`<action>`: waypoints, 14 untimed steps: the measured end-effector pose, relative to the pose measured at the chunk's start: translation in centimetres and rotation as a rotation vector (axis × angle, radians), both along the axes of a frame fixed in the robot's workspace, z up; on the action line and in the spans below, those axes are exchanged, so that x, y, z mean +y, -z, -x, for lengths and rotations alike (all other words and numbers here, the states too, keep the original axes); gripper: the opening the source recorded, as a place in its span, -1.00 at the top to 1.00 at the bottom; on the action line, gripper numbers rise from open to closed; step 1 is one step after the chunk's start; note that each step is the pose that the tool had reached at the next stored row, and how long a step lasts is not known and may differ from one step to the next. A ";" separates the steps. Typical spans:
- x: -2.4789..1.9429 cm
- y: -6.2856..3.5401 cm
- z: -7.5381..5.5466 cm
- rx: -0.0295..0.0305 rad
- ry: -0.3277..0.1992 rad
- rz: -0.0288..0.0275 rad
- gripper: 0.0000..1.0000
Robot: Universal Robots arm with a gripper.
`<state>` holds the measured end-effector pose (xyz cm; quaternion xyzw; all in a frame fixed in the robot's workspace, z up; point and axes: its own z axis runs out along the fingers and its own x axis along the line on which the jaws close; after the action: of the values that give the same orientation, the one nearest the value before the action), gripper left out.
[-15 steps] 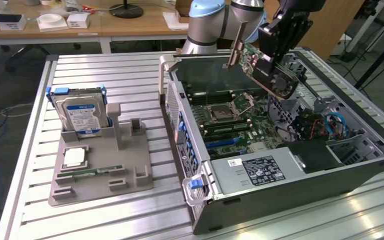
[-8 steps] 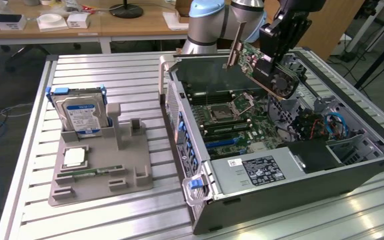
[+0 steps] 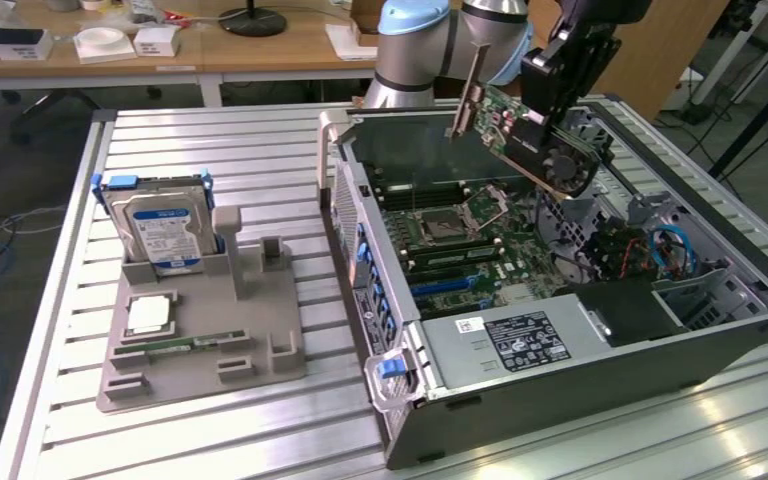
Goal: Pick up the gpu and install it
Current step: 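Insert the gpu into the slot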
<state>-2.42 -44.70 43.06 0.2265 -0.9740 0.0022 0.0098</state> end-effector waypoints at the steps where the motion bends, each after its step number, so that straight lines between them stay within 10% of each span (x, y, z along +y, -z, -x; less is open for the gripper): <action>1: 0.00 0.00 0.0 0.0000 -0.005 0.0000 0.48; 14: 0.00 0.00 0.0 0.0000 -0.076 0.0000 0.48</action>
<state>-2.42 -44.70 43.06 0.2634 -0.9646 0.0025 0.0097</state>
